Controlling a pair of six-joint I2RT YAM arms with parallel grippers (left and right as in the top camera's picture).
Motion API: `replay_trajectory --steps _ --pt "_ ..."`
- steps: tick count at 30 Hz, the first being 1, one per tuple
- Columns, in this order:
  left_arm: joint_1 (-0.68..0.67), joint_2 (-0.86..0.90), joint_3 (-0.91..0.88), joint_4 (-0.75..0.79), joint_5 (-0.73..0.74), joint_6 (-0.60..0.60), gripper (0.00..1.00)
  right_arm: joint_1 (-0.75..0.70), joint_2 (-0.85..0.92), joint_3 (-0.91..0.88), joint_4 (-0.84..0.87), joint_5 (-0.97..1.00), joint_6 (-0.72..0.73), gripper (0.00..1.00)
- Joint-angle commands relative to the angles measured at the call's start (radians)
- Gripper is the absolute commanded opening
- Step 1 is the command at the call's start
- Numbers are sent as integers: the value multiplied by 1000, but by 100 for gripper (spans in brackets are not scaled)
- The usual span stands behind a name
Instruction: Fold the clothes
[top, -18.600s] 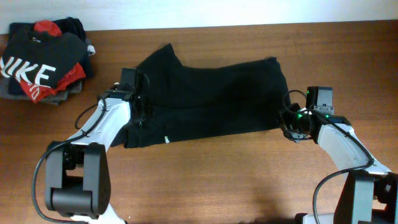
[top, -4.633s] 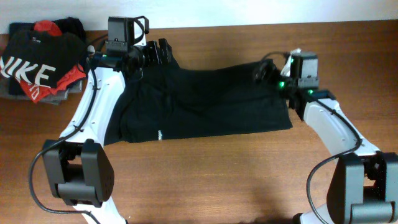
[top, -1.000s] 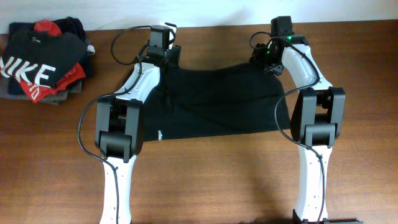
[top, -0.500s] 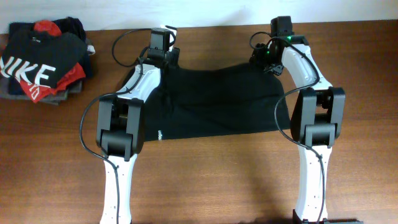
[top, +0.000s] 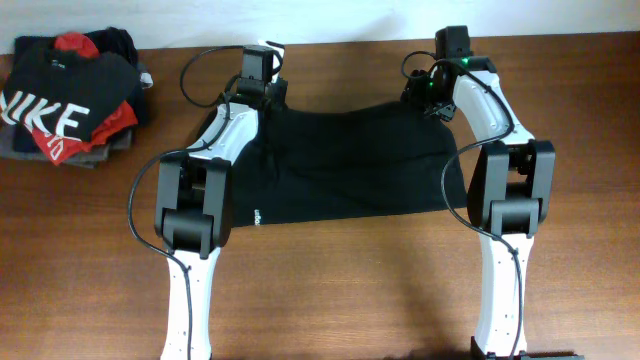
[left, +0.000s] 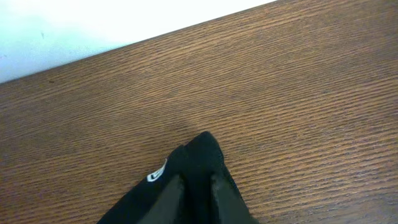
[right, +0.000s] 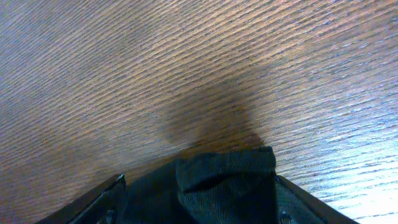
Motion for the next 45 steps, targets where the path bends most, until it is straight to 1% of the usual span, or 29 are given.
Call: replay_trajectory --steps 1,5,9,11,13,15,19,21,26,27,29,30,31,38,41,42,44,45 --pt "9 10 16 6 -27 6 9 18 37 4 -16 2 12 76" --pt "8 10 27 3 -90 5 1 18 37 4 -13 8 13 73" --pt "8 3 60 -41 -100 5 1 18 37 4 -14 28 13 71" --pt "6 -2 87 -77 -100 -6 1 18 37 4 -13 28 13 67" --pt "4 -7 113 -113 -100 -27 1 18 37 4 -12 28 13 61" --pt "1 -19 136 -156 -99 -48 1 17 37 4 -10 27 14 48" --pt "-5 -61 147 -207 -72 -61 1 14 31 5 -10 27 40 27" --pt "-10 -82 147 -220 -63 -69 1 11 26 5 -10 27 40 21" --pt "-21 -107 148 -230 -63 -76 1 2 22 6 0 28 39 22" --pt "-21 -107 148 -232 -63 -75 1 -2 22 6 2 28 39 25" --pt "-21 -108 148 -233 -63 -76 1 -12 22 6 8 29 39 32" --pt "-21 -108 148 -233 -63 -75 1 -26 22 6 22 28 39 38" --pt "-21 -108 148 -233 -63 -75 1 -33 22 6 29 27 40 39" --pt "-21 -108 148 -235 -63 -75 1 -58 23 6 68 27 38 60" --pt "-21 -108 148 -235 -63 -75 1 -54 23 6 80 27 39 60" --pt "-21 -108 148 -235 -63 -76 1 -53 23 6 81 27 38 59" --pt "-21 -108 148 -235 -63 -76 1 -52 23 6 77 27 39 49" --pt "-21 -108 148 -235 -63 -75 1 -52 23 6 76 24 39 43"
